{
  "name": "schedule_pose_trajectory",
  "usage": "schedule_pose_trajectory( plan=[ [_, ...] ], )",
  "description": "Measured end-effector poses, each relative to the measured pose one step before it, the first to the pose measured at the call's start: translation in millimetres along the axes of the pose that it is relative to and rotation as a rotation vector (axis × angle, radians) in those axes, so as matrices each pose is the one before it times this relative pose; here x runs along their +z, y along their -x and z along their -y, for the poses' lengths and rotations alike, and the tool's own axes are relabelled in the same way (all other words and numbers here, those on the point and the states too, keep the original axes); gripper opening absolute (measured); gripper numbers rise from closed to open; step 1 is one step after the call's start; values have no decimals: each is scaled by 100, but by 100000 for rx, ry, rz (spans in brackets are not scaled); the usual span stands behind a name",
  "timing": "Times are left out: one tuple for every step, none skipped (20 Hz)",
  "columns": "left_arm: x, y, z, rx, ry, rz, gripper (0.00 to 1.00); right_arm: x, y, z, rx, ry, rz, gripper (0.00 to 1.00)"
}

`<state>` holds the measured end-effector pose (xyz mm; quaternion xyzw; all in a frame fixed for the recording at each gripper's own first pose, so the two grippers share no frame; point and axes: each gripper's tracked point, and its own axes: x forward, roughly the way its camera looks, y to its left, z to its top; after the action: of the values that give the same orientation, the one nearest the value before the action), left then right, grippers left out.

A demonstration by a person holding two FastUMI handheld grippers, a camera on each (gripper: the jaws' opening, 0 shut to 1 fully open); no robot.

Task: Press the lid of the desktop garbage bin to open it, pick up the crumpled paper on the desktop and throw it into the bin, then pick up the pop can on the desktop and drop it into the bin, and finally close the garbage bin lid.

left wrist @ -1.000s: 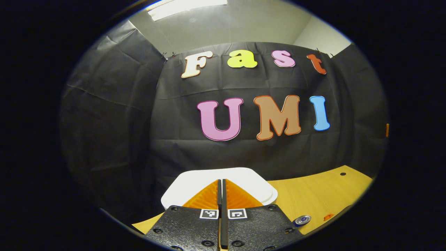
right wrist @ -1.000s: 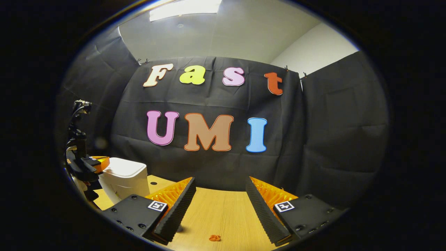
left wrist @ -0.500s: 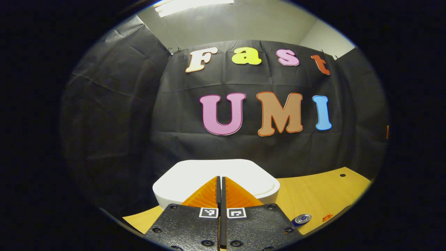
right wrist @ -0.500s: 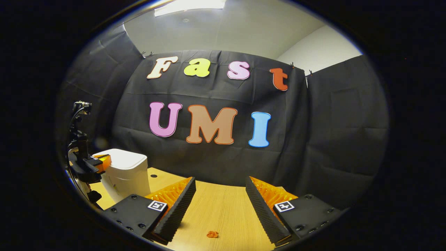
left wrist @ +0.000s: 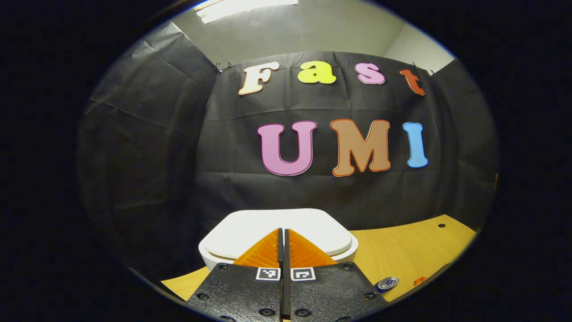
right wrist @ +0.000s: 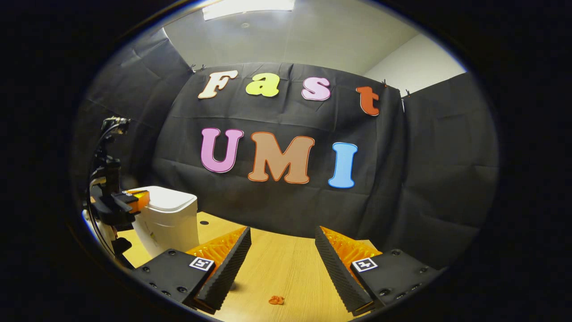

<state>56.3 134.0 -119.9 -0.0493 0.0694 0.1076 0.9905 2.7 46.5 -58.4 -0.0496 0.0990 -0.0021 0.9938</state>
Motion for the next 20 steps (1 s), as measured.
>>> schedule_pose_trajectory(
  plan=[
    [669,-29,-8,-88,2035,1188,0,-396,-151,-122,642,-112,-631,96],
    [548,-61,9,-103,795,397,0,-404,-123,-70,659,-172,-615,96],
    [646,-89,-4,-217,-360,821,0,-404,-143,-58,702,-161,-618,100],
    [915,2,-113,740,-231,1547,0,-398,-118,-135,752,10,-631,100],
    [1207,175,-56,115,297,2402,0,-506,-127,68,179,76,-760,96],
    [1190,97,113,30,339,1955,0,-601,-124,209,6,-166,-809,96],
    [940,125,163,-171,424,1779,0,-481,-183,226,179,-479,-894,96],
    [999,158,360,-707,738,1630,0,-546,-179,124,220,-728,-895,100],
    [703,194,258,-495,805,1195,0,-601,-261,178,295,-774,-1102,100],
    [699,256,188,-153,366,1050,0,-609,-287,122,616,-661,-1216,100],
    [550,275,127,52,-359,920,0,-595,-276,188,628,-427,-1358,96],
    [397,309,79,66,-1017,609,0,-613,-283,56,700,-137,-1259,96],
    [268,350,163,-144,-1229,300,0,-670,-470,137,710,-40,-1454,96],
    [283,364,285,-431,-1036,205,0,-846,-433,79,1205,-130,-1416,96],
    [176,516,184,-478,-716,291,0,-922,-490,-121,1969,-244,-2196,100],
    [153,556,298,-385,-304,197,0,-954,-406,-250,2200,-523,-2611,96],
    [105,438,294,-436,-32,27,0,-1198,-704,-241,2705,-1171,-3432,96],
    [-51,420,313,-475,-50,-300,0,-1151,-603,-15,2327,-1430,-4067,96],
    [-28,383,220,-459,-229,-315,0,-1110,-670,42,1625,-1667,-4029,96],
    [47,383,208,-245,-568,-85,0,-1187,-715,23,1295,-1327,-3546,96]
  ],
)
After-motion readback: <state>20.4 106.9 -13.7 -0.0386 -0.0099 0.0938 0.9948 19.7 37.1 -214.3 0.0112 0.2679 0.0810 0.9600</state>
